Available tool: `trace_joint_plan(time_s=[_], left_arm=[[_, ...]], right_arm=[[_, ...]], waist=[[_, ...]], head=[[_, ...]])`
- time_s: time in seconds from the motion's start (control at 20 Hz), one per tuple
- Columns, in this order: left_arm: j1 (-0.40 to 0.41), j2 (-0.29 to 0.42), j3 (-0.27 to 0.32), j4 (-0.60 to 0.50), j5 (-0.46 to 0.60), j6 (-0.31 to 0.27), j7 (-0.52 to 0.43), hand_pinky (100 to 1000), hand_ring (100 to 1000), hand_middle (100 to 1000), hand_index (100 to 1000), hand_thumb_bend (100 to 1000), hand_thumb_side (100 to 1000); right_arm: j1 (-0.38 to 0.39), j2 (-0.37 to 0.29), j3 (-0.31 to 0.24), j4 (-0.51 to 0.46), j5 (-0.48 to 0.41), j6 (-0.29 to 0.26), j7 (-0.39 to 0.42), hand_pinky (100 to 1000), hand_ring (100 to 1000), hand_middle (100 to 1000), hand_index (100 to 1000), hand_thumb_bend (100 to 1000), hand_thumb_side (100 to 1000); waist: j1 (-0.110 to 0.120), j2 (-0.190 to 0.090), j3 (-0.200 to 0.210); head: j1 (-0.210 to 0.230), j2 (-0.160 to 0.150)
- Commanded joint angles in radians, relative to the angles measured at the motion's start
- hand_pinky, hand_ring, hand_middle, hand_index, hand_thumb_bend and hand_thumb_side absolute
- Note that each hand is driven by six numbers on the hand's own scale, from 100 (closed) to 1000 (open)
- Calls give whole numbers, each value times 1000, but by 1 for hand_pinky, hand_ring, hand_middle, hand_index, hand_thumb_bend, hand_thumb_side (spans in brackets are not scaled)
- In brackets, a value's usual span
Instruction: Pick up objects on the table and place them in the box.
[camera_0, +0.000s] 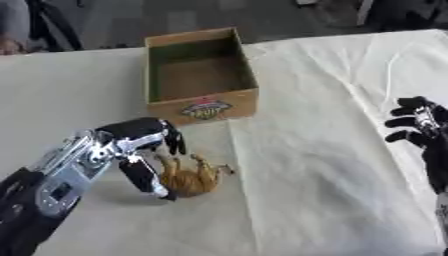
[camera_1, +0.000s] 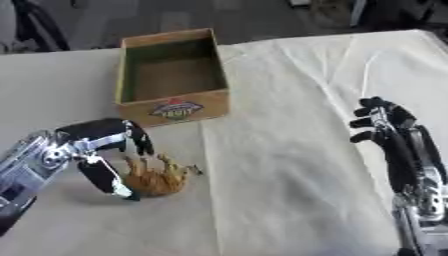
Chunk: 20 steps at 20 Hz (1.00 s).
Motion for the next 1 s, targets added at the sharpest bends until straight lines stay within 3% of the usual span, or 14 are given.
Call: trace_joint_plan(time_s=[0.05, 0.6, 0.85, 0.9, 1.0], left_arm=[[-18, 11, 3, -10, -1, -12, -19, 597, 745, 572, 719, 721, 211], [-9, 0, -3, 12, -15, -21, -12, 574, 720, 544, 699, 678, 145], [-8, -4, -2, 17, -16, -20, 16, 532, 682, 500, 664, 562, 100], [-8, -4, 0, 16, -14, -19, 23, 503, 653, 470, 639, 483, 100], [-8, -4, 5, 12, -9, -14, 39, 471, 622, 436, 604, 421, 100]], right_arm=[[-7, -20, 0, -7, 4, -3, 4, 477, 604, 597, 728, 100, 684], [-8, -19, 0, -7, 6, -2, 5, 477, 604, 597, 728, 100, 684], [-8, -18, 0, -7, 6, -2, 5, 477, 604, 596, 728, 100, 683], [-8, -18, -1, -7, 6, -2, 5, 477, 604, 596, 728, 100, 683], [-8, -18, -1, -6, 6, -2, 5, 477, 604, 596, 728, 100, 682]], waist=[[-1, -13, -1], [0, -12, -3], [-1, -12, -2], [-1, -12, -2], [-2, -12, -2]], head=[[-2, -7], [-4, -9], [-4, -9], [-5, -9], [-5, -10]])
